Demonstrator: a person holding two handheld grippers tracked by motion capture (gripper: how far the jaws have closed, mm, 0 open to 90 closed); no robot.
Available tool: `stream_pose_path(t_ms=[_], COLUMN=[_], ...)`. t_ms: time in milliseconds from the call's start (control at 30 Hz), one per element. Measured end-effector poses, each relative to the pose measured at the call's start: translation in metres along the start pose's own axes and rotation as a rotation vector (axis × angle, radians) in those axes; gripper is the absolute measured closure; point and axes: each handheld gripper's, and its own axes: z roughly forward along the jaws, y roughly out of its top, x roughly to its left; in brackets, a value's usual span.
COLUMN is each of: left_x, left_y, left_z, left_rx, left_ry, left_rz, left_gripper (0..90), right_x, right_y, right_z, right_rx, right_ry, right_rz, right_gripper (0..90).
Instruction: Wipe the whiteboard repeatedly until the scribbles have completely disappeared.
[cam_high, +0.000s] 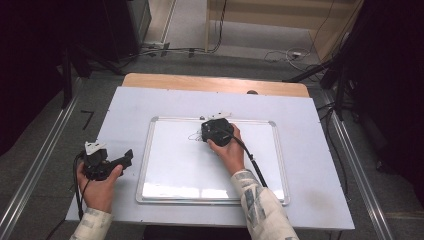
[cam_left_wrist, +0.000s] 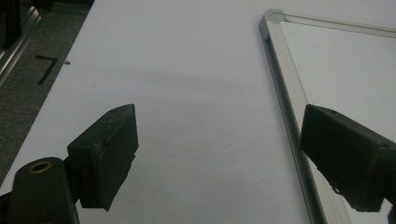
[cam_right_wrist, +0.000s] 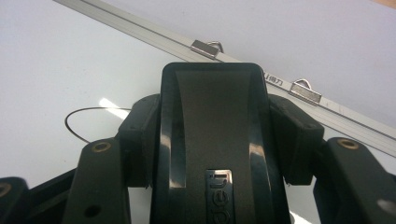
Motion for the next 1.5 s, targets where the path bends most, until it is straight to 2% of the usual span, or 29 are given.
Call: stream_pose_path(t_ms=[1133,1500], left_x=[0.000,0.000], left_y=[0.000,0.000], left_z=[0.000,0.000], left_rx=[-0.001,-0.002], left_ry=[-0.005,-0.006], left_rz=[-0.002,-0.002], left_gripper=[12.7,12.7], right_x=[0.029,0.042], right_y=[0.010,0.015], right_z=[0.009,0.013], right_rx=[0.002,0.002], right_ry=[0.032,0.046], right_rz=[-0.039,-0.052], right_gripper=[39.3,39.3])
